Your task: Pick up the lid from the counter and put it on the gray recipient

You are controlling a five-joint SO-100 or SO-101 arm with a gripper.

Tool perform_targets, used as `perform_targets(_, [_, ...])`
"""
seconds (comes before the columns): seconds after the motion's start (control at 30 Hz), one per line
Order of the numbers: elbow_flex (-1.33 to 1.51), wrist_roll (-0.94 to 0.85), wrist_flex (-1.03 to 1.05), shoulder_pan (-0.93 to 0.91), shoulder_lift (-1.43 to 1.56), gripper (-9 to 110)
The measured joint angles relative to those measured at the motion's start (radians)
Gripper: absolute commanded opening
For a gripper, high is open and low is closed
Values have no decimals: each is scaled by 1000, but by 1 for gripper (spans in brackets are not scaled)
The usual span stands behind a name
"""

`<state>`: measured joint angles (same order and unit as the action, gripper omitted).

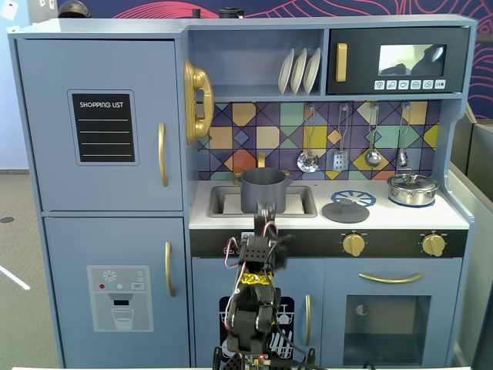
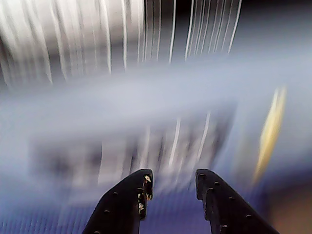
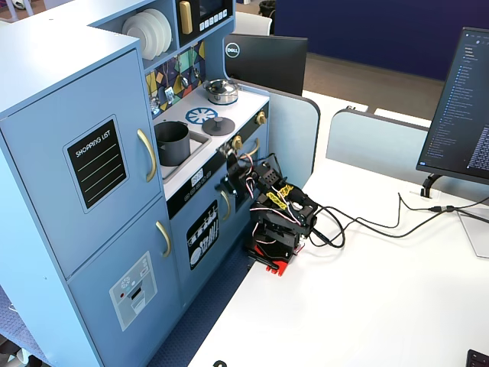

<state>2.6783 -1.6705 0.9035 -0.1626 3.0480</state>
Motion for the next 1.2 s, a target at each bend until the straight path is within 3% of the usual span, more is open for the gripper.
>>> perform_targets(0.37, [-212,-48,-428,-236,-158,1])
perform_targets(0.63, [-224,31,-571,-411,-270,21])
perform_targets(0.93, [-118,32,-1043,-449,-463,21])
perform_targets(1.2, [-144,11,-1123,-468,-617,21])
